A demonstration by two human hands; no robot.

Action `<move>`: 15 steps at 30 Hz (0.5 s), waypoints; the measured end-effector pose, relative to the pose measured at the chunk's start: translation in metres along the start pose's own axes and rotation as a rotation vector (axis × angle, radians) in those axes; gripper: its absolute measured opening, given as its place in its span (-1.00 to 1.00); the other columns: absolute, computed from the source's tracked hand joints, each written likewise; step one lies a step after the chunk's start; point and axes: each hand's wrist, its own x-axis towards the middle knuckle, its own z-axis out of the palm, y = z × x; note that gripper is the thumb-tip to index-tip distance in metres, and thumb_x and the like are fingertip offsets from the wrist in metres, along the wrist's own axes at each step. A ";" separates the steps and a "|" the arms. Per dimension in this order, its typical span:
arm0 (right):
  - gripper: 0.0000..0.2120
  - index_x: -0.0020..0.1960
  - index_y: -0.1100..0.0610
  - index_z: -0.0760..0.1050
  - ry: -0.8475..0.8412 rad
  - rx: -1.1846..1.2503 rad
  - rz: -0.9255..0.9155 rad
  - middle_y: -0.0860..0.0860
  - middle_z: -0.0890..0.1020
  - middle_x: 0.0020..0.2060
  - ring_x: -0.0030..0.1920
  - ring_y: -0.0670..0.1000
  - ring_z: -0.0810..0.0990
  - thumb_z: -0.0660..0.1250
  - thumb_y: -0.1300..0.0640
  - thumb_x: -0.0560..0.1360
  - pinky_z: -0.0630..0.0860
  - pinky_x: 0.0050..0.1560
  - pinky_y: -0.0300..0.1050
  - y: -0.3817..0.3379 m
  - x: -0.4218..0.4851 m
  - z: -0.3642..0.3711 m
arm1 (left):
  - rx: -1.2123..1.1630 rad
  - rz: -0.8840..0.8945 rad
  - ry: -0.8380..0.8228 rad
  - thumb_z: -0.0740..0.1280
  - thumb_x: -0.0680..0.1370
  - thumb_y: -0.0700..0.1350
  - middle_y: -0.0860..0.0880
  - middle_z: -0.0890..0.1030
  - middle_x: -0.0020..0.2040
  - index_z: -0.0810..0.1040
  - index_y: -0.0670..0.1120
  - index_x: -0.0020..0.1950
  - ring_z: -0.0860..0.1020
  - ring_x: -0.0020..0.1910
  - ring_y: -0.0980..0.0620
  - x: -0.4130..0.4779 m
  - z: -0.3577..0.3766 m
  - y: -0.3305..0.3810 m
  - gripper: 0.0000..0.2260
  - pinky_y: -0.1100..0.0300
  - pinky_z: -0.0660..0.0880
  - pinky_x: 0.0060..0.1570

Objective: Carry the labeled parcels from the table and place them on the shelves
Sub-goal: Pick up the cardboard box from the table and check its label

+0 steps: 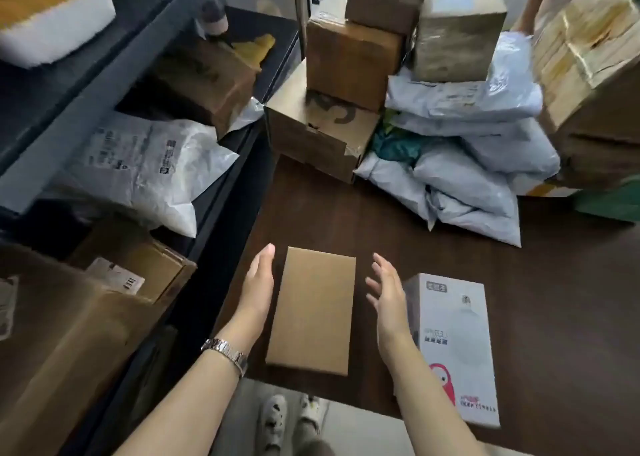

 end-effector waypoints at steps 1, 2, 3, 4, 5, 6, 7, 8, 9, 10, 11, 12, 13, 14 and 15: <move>-0.64 0.44 -0.12 0.43 -0.001 -0.007 0.034 -0.09 0.46 0.34 0.31 0.01 0.47 0.05 -0.07 0.72 0.39 0.35 -0.01 0.003 0.008 0.002 | 0.004 -0.031 0.008 0.12 0.65 0.21 0.05 0.37 0.57 0.36 0.05 0.57 0.33 0.43 0.13 0.004 0.002 -0.002 -0.48 0.21 0.19 0.28; -0.66 0.42 -0.14 0.43 -0.002 -0.025 0.086 -0.10 0.46 0.33 0.32 0.00 0.47 0.06 -0.09 0.71 0.39 0.36 0.01 0.007 0.015 0.004 | 0.014 -0.079 0.018 0.13 0.64 0.23 0.06 0.39 0.55 0.36 0.06 0.56 0.35 0.39 0.13 0.008 0.004 -0.005 -0.48 0.20 0.20 0.28; -0.67 0.41 -0.15 0.42 -0.022 -0.036 0.129 -0.12 0.46 0.32 0.33 0.00 0.46 0.07 -0.10 0.70 0.38 0.37 0.03 0.013 0.020 0.004 | 0.029 -0.107 0.007 0.14 0.63 0.25 0.08 0.41 0.53 0.37 0.08 0.56 0.38 0.36 0.12 0.009 0.005 -0.011 -0.47 0.20 0.23 0.27; -0.66 0.42 -0.15 0.41 -0.047 -0.041 0.188 -0.12 0.47 0.32 0.35 0.01 0.46 0.09 -0.13 0.69 0.38 0.39 0.05 0.018 0.021 0.005 | 0.036 -0.142 -0.020 0.15 0.61 0.27 0.09 0.44 0.49 0.38 0.09 0.55 0.42 0.31 0.13 0.008 0.006 -0.015 -0.46 0.19 0.26 0.26; -0.63 0.44 -0.12 0.40 -0.077 -0.064 0.240 -0.12 0.48 0.33 0.37 0.02 0.46 0.11 -0.16 0.68 0.40 0.41 0.08 0.025 0.022 0.007 | 0.049 -0.175 -0.042 0.16 0.60 0.29 0.11 0.47 0.46 0.40 0.10 0.53 0.47 0.25 0.16 0.010 0.007 -0.021 -0.46 0.17 0.31 0.26; -0.59 0.45 -0.10 0.40 -0.107 -0.090 0.280 -0.11 0.50 0.34 0.36 0.01 0.48 0.14 -0.19 0.66 0.42 0.41 0.11 0.032 0.021 0.008 | 0.053 -0.215 -0.071 0.18 0.58 0.32 0.12 0.49 0.44 0.42 0.11 0.51 0.52 0.23 0.17 0.010 0.009 -0.024 -0.45 0.14 0.37 0.27; -0.56 0.45 -0.09 0.40 -0.134 -0.113 0.303 -0.09 0.53 0.35 0.34 0.00 0.51 0.17 -0.23 0.63 0.45 0.39 0.13 0.037 0.021 0.008 | 0.061 -0.251 -0.103 0.20 0.54 0.36 0.11 0.52 0.43 0.42 0.12 0.51 0.55 0.23 0.14 0.011 0.010 -0.026 -0.40 0.09 0.42 0.31; -0.49 0.48 -0.06 0.39 -0.154 -0.120 0.317 -0.06 0.55 0.35 0.30 -0.01 0.54 0.21 -0.26 0.60 0.48 0.36 0.11 0.040 0.021 0.009 | 0.067 -0.279 -0.125 0.23 0.49 0.40 0.07 0.54 0.42 0.42 0.12 0.51 0.56 0.27 0.07 0.012 0.010 -0.025 -0.35 0.01 0.43 0.35; -0.42 0.50 -0.02 0.38 -0.167 -0.135 0.326 -0.03 0.56 0.35 0.26 -0.03 0.56 0.26 -0.27 0.57 0.52 0.30 0.06 0.041 0.021 0.010 | 0.087 -0.301 -0.136 0.26 0.44 0.43 0.03 0.53 0.42 0.41 0.13 0.51 0.55 0.30 0.00 0.014 0.011 -0.025 -0.31 -0.06 0.43 0.38; -0.37 0.51 0.02 0.38 -0.178 -0.154 0.327 -0.01 0.58 0.33 0.23 -0.03 0.59 0.31 -0.28 0.55 0.55 0.22 -0.02 0.042 0.023 0.011 | 0.107 -0.315 -0.143 0.29 0.40 0.44 -0.01 0.50 0.43 0.42 0.14 0.49 0.54 0.32 -0.05 0.016 0.012 -0.025 -0.28 -0.11 0.43 0.39; -0.34 0.51 0.05 0.39 -0.187 -0.178 0.317 0.01 0.60 0.32 0.21 -0.03 0.61 0.34 -0.27 0.53 0.57 0.16 -0.06 0.040 0.023 0.012 | 0.127 -0.323 -0.144 0.31 0.37 0.44 -0.04 0.48 0.43 0.43 0.15 0.48 0.54 0.32 -0.08 0.016 0.012 -0.023 -0.27 -0.14 0.43 0.38; -0.33 0.50 0.08 0.41 -0.190 -0.200 0.305 0.03 0.61 0.32 0.21 0.00 0.63 0.35 -0.27 0.52 0.58 0.17 -0.05 0.039 0.024 0.013 | 0.146 -0.328 -0.140 0.33 0.36 0.43 -0.05 0.48 0.43 0.43 0.16 0.46 0.54 0.32 -0.10 0.017 0.012 -0.019 -0.27 -0.15 0.44 0.36; -0.32 0.50 0.10 0.42 -0.183 -0.219 0.298 0.05 0.61 0.33 0.23 0.03 0.63 0.35 -0.26 0.52 0.58 0.23 0.02 0.036 0.025 0.014 | 0.160 -0.330 -0.129 0.35 0.36 0.42 -0.06 0.47 0.43 0.44 0.16 0.45 0.54 0.31 -0.09 0.019 0.012 -0.015 -0.29 -0.15 0.46 0.35; -0.32 0.50 0.11 0.42 -0.170 -0.234 0.292 0.07 0.59 0.35 0.27 0.07 0.61 0.34 -0.27 0.53 0.55 0.31 0.11 0.032 0.025 0.015 | 0.165 -0.327 -0.119 0.36 0.37 0.41 -0.06 0.47 0.42 0.44 0.15 0.44 0.54 0.30 -0.09 0.019 0.012 -0.009 -0.31 -0.14 0.46 0.34; -0.33 0.49 0.12 0.43 -0.158 -0.244 0.277 0.08 0.58 0.36 0.30 0.09 0.60 0.33 -0.27 0.53 0.51 0.35 0.16 0.026 0.024 0.016 | 0.166 -0.318 -0.115 0.36 0.39 0.39 -0.06 0.47 0.42 0.44 0.15 0.43 0.54 0.29 -0.08 0.019 0.013 -0.003 -0.34 -0.14 0.47 0.33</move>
